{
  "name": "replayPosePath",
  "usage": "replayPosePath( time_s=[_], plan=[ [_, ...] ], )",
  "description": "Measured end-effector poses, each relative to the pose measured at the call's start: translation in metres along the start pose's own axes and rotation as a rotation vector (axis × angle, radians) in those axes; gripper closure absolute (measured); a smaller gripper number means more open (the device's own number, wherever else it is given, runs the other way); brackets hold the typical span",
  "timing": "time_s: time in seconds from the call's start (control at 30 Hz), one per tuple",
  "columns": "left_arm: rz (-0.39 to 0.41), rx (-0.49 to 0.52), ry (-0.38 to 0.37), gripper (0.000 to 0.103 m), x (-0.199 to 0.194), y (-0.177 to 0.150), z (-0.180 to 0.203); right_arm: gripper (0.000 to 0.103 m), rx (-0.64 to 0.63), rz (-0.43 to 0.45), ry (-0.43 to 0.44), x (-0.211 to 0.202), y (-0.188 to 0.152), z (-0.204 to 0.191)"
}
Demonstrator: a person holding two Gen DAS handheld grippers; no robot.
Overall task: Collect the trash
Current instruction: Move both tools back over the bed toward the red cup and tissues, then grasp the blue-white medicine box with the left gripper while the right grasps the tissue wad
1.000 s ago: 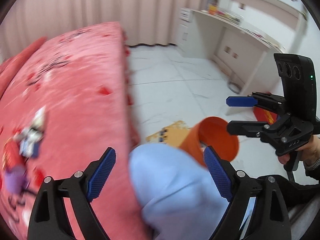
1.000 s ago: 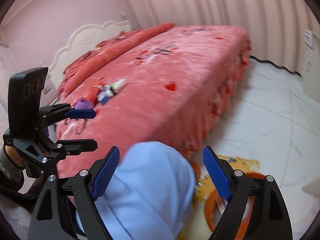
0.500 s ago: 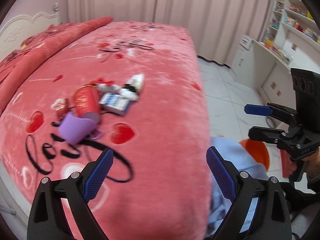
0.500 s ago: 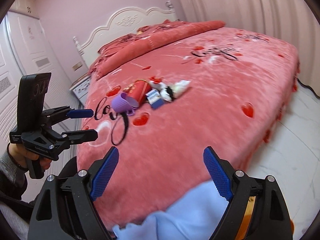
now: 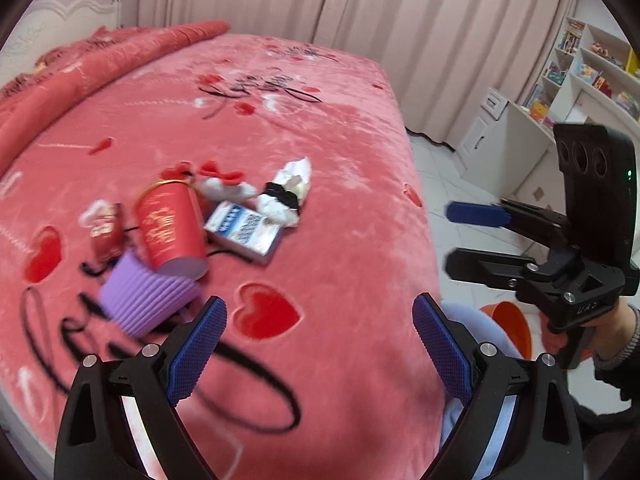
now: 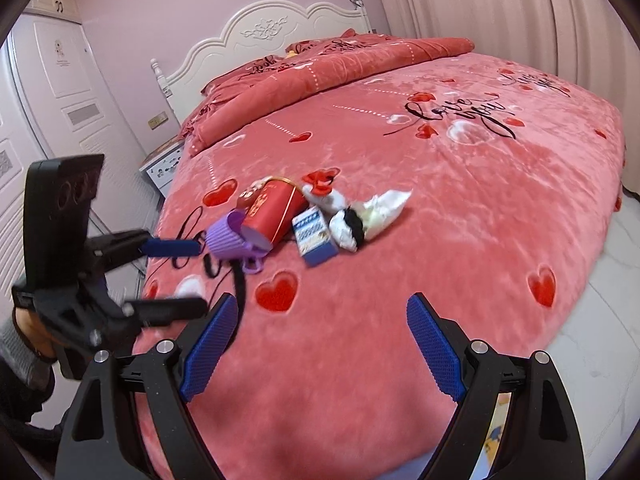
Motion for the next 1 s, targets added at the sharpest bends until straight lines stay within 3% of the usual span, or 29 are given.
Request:
replayPosePath(
  time_s=[0.27,0.4,0.63,0.67,0.77,0.87,1.0],
  plan=[
    [-0.007,-0.017,-0.071,0.010,0.030,0.014,-0.011,0.018,-0.029,-0.041,-0.003,0.067,0.035,0.021],
    [-0.031,-0.026,-0.095,0.010,0.050,0.019,-0.018,0.024,-0.009,-0.069,-0.008,0.100,0.049,0.040],
    [-0.043,-0.097,-0.034,0.010,0.071,0.023,-0.043,0.025,-0.008,-0.125,0.005,0.158,0.060,0.057],
    [-0.050,-0.101,-0.022,0.010,0.074,0.023,-0.045,0.030,-0.013,-0.134,0.019,0.166,0.060,0.057],
    [-0.060,-0.113,-0.001,0.010,0.081,0.025,-0.048,0.059,-0.025,-0.140,0.096,0.173,0.062,0.052],
    [-0.058,-0.144,0.024,0.010,0.089,0.030,-0.051,0.063,-0.074,-0.115,0.075,0.162,0.065,0.050],
    [-0.051,-0.164,0.091,0.010,0.095,0.035,-0.058,0.064,-0.012,-0.081,0.070,0.136,0.067,0.070]
  ],
)
Point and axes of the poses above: each gripper's, at about its wrist camera, not at the fingertips, and x roughly the way its jaws point, z to its right, y to its top, the point moved 7 cm from there along x, roughly the way its jaws point, and after that the axes turned 7 degrees about x, right-handed, at the moved point
